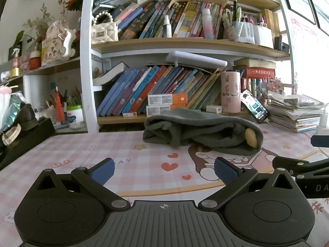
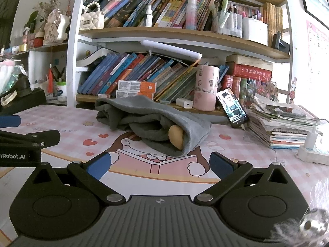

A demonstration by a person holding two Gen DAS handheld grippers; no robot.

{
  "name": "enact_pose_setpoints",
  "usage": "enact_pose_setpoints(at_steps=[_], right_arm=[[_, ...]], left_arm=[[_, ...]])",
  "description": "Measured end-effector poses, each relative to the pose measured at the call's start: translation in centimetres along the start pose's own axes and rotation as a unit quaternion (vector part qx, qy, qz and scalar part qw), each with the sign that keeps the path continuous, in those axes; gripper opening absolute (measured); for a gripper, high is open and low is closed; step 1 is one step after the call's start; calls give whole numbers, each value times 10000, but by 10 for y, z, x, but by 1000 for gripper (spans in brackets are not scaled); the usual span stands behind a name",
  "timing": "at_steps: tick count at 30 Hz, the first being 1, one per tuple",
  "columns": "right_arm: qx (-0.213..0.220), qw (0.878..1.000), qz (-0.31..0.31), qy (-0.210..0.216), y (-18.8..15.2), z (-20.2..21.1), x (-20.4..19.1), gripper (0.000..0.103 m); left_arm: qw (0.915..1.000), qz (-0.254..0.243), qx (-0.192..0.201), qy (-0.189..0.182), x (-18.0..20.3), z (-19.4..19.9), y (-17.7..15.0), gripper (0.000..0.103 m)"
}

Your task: Fold clothes

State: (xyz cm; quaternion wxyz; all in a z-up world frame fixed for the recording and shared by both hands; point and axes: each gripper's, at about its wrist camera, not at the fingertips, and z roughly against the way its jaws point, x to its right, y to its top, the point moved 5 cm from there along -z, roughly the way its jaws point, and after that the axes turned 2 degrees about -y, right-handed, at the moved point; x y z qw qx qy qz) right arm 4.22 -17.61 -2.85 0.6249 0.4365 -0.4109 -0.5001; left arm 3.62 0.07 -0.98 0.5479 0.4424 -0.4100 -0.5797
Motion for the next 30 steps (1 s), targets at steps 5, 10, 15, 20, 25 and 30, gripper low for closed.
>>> enact_pose_setpoints(at_steps=[5, 10, 15, 20, 25, 30], right_arm=[[6, 10000, 28, 4, 0, 0, -1, 103], [5, 10000, 28, 5, 0, 0, -1, 103], [9, 10000, 33, 5, 0, 1, -1, 103], [32, 10000, 27, 5, 1, 1, -1, 103], [71, 10000, 33, -36, 1, 3, -1, 103], [83, 9996, 148, -225, 1, 3, -4, 103]], left_arm=[[10000, -18, 26, -13, 1, 1, 1, 103], [10000, -1, 26, -25, 0, 1, 1, 103], [10000, 20, 22, -35, 0, 0, 1, 103], [9999, 20, 73, -118, 0, 2, 2, 103], [9996, 11, 233, -136, 1, 7, 3, 103], [9995, 121, 276, -100, -3, 8, 3, 103]])
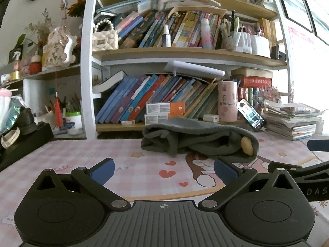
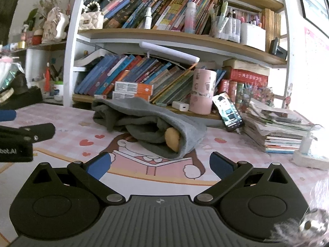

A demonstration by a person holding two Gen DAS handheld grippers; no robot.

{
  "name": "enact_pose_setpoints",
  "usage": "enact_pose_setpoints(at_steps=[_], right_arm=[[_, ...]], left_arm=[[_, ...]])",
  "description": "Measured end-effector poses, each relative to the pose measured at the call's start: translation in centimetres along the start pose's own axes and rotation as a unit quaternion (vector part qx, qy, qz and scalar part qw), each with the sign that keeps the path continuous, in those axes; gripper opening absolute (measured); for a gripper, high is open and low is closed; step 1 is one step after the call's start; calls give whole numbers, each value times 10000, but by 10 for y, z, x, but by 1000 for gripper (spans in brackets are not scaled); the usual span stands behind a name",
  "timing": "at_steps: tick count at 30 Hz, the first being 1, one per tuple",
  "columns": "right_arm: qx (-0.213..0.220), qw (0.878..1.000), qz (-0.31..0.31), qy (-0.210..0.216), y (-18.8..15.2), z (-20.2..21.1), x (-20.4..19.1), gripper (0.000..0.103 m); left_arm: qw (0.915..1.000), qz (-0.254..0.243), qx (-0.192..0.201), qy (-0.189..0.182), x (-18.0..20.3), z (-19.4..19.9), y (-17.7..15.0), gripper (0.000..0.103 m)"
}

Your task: Fold clothes

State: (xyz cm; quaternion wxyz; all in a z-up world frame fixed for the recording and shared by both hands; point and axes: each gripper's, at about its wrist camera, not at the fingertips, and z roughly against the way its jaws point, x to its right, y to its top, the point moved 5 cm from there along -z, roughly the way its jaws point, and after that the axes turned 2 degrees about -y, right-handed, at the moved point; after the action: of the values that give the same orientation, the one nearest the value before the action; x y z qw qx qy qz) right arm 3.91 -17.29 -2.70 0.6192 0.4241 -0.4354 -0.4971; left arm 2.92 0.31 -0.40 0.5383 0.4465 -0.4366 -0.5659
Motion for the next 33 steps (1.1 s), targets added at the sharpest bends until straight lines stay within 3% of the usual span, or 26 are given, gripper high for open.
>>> enact_pose_setpoints(at_steps=[13, 16, 23, 33], right_arm=[[117, 9997, -39, 218, 2, 3, 1, 103], [58, 9991, -103, 410, 2, 1, 2, 103], [23, 9977, 580, 358, 7, -20, 0, 103], [-257, 9961, 539, 650, 43, -81, 19, 101]], left_arm=[[9997, 14, 226, -130, 0, 7, 2, 103], [9997, -1, 118, -231, 1, 3, 2, 103], [9995, -71, -237, -195, -1, -21, 0, 103], [9917, -545, -497, -1053, 14, -59, 24, 103]])
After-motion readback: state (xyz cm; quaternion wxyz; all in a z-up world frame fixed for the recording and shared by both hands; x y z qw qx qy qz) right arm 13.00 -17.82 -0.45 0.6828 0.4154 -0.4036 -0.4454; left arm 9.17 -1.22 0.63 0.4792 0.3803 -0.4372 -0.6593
